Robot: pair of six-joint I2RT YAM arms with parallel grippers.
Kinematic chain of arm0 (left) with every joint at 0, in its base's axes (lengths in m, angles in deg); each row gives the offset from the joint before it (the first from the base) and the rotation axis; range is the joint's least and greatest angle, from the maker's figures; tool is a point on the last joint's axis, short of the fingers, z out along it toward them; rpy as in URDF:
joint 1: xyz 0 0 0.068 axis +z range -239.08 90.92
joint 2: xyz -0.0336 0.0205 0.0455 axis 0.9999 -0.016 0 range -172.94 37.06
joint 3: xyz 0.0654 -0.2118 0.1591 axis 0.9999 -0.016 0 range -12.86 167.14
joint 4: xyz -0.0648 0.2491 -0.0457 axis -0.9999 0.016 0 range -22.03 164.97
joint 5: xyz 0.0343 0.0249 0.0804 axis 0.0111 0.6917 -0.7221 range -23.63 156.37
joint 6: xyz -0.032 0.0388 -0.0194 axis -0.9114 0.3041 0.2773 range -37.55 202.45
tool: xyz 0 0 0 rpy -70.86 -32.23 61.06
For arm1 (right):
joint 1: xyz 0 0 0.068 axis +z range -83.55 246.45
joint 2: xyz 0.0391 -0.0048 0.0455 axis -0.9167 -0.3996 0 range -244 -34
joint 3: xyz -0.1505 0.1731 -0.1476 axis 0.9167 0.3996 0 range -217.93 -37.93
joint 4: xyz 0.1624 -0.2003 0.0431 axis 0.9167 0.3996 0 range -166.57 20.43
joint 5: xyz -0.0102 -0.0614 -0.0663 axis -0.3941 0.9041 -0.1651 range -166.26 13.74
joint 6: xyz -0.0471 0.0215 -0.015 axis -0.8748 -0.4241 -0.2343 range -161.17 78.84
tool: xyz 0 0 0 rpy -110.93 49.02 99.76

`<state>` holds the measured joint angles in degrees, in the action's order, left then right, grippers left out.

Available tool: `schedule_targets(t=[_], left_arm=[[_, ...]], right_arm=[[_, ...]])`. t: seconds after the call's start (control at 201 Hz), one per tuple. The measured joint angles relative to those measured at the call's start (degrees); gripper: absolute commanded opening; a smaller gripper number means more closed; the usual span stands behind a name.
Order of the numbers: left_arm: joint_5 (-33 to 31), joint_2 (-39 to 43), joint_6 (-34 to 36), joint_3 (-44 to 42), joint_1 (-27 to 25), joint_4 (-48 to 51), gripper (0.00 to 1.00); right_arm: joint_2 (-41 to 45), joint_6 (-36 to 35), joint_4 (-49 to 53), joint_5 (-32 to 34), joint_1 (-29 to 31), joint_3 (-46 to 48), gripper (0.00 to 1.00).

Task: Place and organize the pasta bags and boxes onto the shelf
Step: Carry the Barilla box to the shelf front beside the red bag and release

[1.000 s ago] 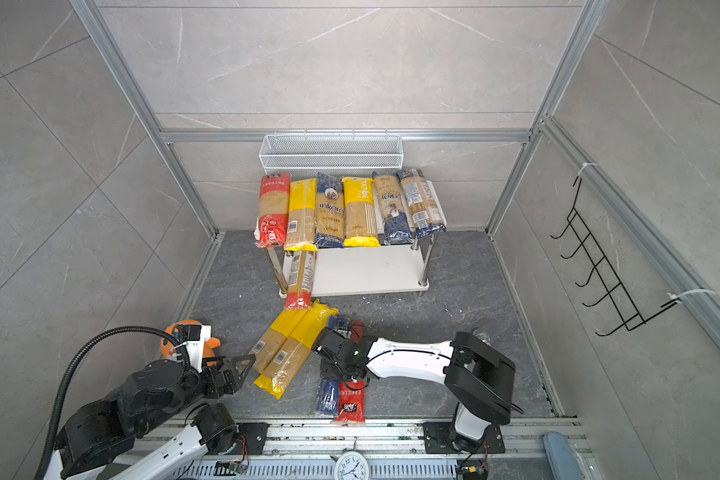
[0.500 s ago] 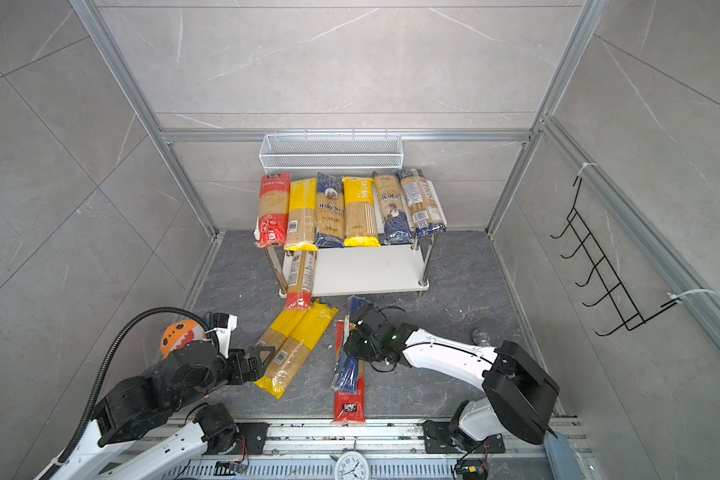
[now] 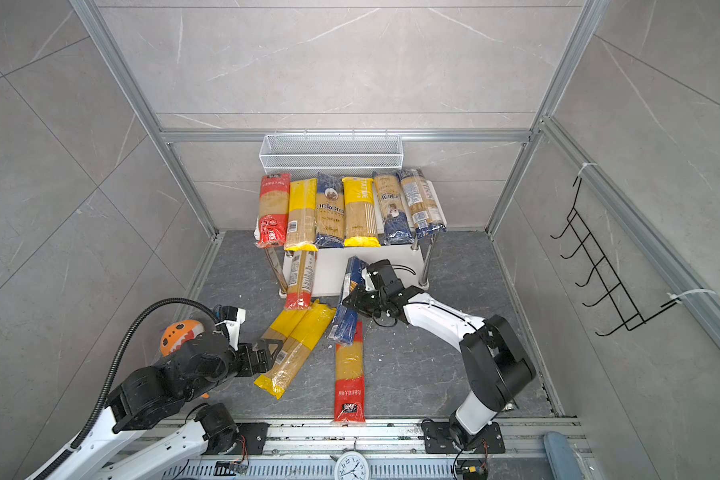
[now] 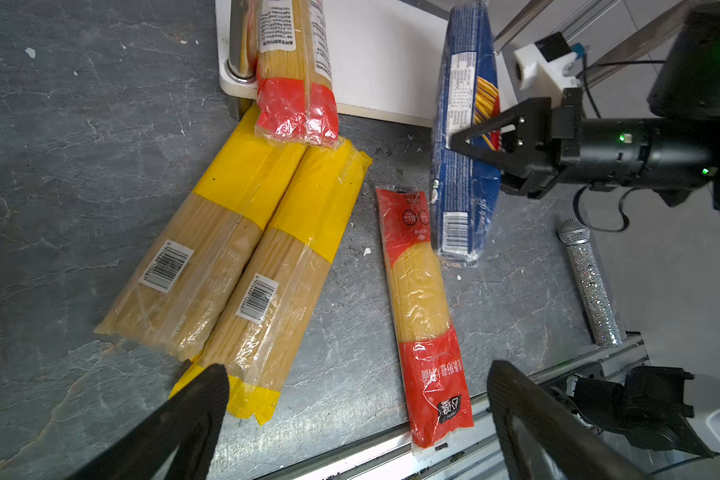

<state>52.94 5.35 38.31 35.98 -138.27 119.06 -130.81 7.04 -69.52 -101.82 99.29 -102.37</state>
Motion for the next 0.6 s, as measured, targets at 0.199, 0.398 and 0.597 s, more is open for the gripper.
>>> schedule_targets(t=[0.199,0.398,0.597], left_arm=[[-1.25,0.26,0.09,2.8,0.0,0.24,1.0],[-2.64,0.61,1.03,3.65,0.0,0.87,1.0],[-3.19,-0.52,2.27,4.9,0.0,1.42,1.0]], right_arm=[[-10.1,-1.57,-1.53,-4.33,-2.23,-9.49,0.23],[-20.06,-2.19,-2.12,-7.32,-4.11,-19.28,0.25],[-27.34,-4.59,1.03,-8.39,-4.48,-30.25,0.38]])
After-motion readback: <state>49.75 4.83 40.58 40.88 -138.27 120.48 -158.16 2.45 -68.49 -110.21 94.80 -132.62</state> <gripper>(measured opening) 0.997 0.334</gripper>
